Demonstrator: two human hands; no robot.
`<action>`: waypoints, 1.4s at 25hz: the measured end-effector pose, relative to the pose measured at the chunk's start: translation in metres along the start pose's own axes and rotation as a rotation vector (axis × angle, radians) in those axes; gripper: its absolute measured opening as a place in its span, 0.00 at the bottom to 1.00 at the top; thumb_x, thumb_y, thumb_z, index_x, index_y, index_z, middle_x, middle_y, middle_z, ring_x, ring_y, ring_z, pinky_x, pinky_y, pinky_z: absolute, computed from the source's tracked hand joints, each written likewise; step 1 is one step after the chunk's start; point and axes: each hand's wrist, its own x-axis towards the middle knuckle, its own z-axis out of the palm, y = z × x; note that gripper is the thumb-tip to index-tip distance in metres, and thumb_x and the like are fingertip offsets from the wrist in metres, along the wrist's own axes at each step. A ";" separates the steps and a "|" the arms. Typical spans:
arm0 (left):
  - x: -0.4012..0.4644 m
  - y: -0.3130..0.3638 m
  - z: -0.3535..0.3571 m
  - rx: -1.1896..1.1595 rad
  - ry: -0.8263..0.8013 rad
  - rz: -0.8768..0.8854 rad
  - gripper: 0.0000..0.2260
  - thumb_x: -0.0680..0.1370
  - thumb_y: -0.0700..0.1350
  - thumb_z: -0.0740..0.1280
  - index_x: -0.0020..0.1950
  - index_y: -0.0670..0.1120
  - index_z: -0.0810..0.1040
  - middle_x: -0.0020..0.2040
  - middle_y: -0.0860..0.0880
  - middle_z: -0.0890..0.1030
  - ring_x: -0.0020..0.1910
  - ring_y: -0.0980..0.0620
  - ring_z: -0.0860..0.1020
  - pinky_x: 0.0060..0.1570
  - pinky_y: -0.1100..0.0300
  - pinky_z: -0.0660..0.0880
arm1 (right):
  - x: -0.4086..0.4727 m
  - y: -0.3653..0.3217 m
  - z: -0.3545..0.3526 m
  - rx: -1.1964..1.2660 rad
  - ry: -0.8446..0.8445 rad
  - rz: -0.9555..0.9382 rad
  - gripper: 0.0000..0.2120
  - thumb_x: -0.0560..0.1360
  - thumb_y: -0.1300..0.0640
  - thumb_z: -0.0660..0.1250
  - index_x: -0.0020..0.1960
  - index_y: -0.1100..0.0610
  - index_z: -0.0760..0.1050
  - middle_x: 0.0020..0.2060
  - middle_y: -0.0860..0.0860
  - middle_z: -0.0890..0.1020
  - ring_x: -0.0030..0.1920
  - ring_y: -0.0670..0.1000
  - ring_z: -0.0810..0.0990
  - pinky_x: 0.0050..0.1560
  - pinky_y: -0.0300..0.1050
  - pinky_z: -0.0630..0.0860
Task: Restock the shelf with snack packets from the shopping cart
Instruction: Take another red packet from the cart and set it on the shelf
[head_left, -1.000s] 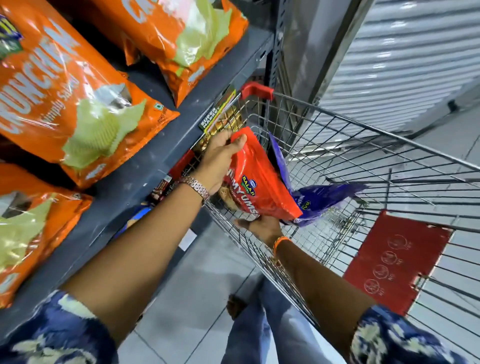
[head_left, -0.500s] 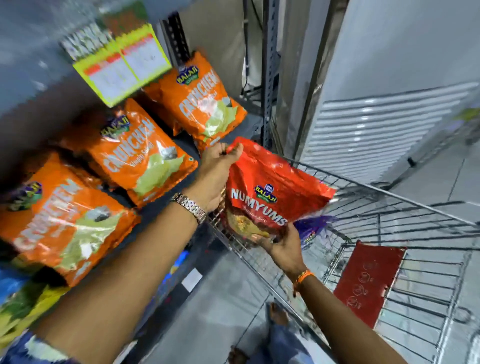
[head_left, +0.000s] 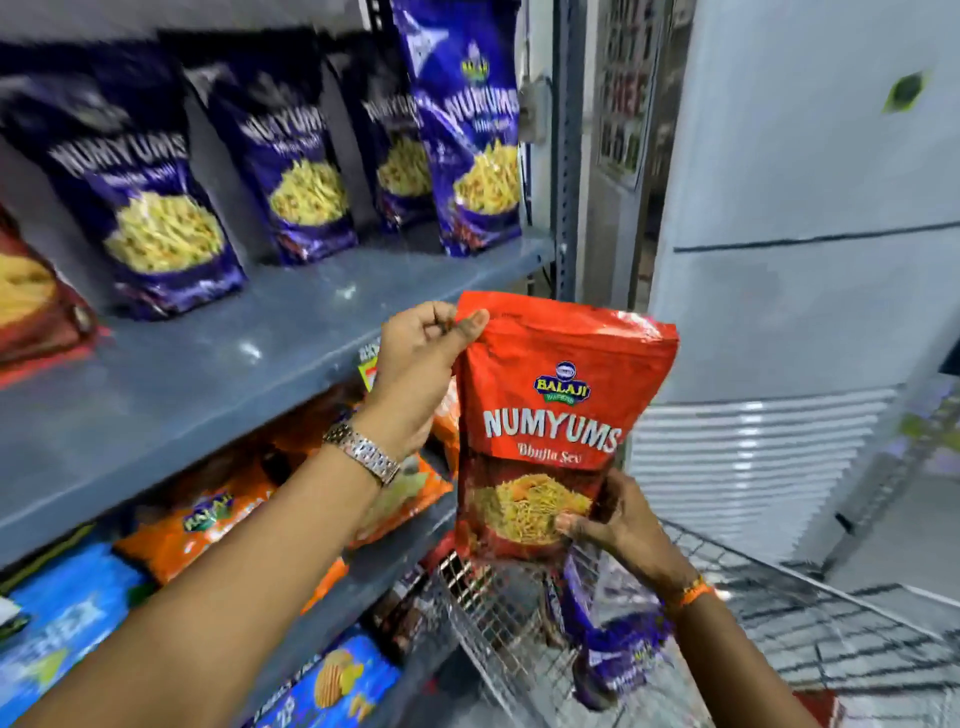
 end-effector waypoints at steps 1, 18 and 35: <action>0.000 0.012 -0.005 0.035 -0.001 0.039 0.11 0.77 0.37 0.71 0.36 0.47 0.78 0.33 0.52 0.83 0.34 0.58 0.79 0.39 0.64 0.78 | 0.004 -0.017 0.001 0.009 -0.040 -0.017 0.30 0.66 0.65 0.79 0.65 0.64 0.74 0.59 0.58 0.85 0.60 0.59 0.84 0.61 0.54 0.81; -0.041 0.266 -0.272 0.851 0.565 0.537 0.18 0.73 0.49 0.72 0.38 0.33 0.74 0.34 0.41 0.74 0.37 0.52 0.70 0.38 0.52 0.69 | 0.125 -0.227 0.253 0.143 -0.720 -0.362 0.23 0.64 0.58 0.78 0.58 0.59 0.79 0.53 0.52 0.87 0.53 0.48 0.84 0.54 0.42 0.82; -0.063 0.319 -0.354 1.769 0.836 -0.029 0.19 0.80 0.59 0.63 0.67 0.51 0.78 0.64 0.41 0.80 0.62 0.37 0.78 0.58 0.52 0.74 | 0.191 -0.247 0.407 0.175 -0.900 -0.186 0.20 0.71 0.71 0.74 0.60 0.59 0.78 0.59 0.59 0.85 0.63 0.59 0.82 0.68 0.58 0.75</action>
